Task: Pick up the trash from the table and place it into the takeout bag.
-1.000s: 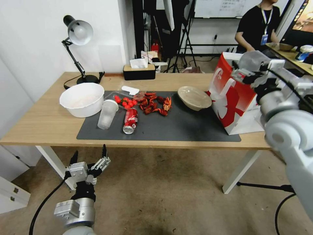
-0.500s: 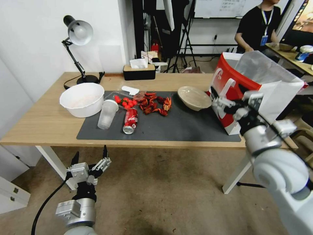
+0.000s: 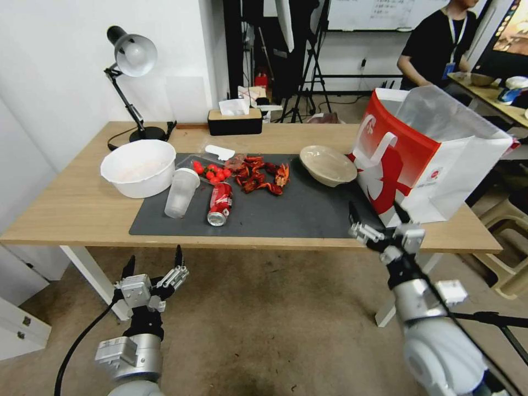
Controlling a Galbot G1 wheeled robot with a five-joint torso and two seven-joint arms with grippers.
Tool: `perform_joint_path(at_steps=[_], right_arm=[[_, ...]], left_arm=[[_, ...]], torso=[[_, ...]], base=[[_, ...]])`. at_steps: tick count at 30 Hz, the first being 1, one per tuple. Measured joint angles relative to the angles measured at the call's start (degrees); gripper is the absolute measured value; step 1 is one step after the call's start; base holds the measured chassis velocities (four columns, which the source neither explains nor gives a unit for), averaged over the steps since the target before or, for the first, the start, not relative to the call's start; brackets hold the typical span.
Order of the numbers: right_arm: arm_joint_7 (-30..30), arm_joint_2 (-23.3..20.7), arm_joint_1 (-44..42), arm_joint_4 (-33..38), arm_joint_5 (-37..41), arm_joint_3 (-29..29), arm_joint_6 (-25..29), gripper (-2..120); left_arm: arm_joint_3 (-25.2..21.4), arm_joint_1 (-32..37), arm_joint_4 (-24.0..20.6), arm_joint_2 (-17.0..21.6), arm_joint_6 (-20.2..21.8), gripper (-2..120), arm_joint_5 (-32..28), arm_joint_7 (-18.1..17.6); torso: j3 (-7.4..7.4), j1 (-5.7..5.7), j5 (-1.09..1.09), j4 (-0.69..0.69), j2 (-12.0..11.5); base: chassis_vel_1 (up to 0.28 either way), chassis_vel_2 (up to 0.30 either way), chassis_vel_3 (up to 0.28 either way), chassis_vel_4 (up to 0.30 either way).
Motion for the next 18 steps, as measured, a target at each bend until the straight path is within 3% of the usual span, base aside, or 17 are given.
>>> perform_joint_path(at_steps=[18], right_arm=[[0.0,0.9,-1.4,-2.8,-0.9,-0.3,2.0,100]], left_arm=[[0.0,0.1,-0.1,0.1,-0.1,100,0.0,0.0]], torso=[[0.0,0.0,0.0,0.01,0.0]], base=[[0.0,0.0,0.0,0.0]])
